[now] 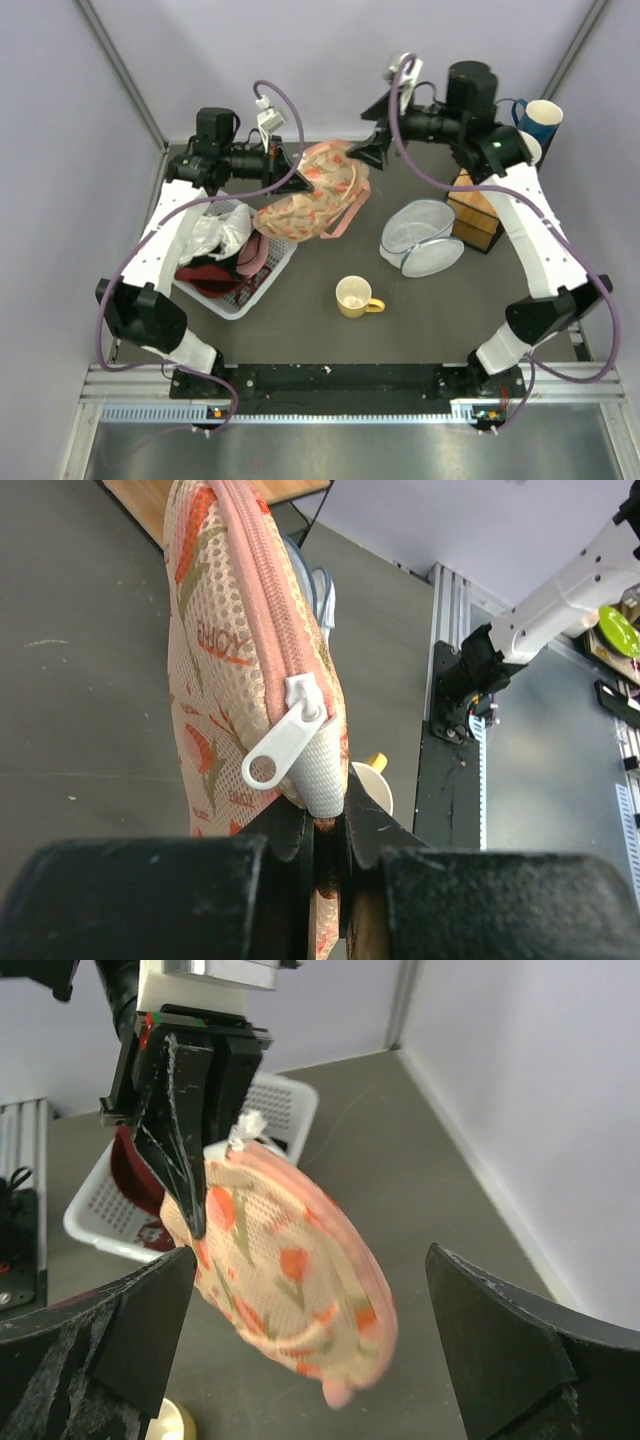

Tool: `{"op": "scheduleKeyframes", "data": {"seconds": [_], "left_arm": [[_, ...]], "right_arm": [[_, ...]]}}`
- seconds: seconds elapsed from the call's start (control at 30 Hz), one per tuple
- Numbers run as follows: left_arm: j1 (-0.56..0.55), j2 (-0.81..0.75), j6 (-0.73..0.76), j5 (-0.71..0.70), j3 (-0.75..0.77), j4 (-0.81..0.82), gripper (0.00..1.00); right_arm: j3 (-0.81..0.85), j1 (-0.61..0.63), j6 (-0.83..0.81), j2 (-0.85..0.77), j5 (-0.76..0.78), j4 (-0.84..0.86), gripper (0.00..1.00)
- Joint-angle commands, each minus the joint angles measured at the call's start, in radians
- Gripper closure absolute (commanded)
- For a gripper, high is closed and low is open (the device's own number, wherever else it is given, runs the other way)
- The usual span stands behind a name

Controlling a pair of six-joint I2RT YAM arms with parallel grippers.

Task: Unzip the laundry bag and remove the bra

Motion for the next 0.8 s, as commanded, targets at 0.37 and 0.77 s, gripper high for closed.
{"op": "scheduleKeyframes", "data": {"seconds": [0.37, 0.77], "left_arm": [[-0.083, 0.018, 0.22, -0.023, 0.134, -0.245, 1.0], [-0.052, -0.043, 0.071, 0.047, 0.122, -0.072, 0.6]], "right_arm": [[0.103, 0.096, -0.098, 0.175, -0.152, -0.112, 0.34], [-0.218, 0.093, 0.004, -0.073, -0.083, 0.099, 1.0]]}}
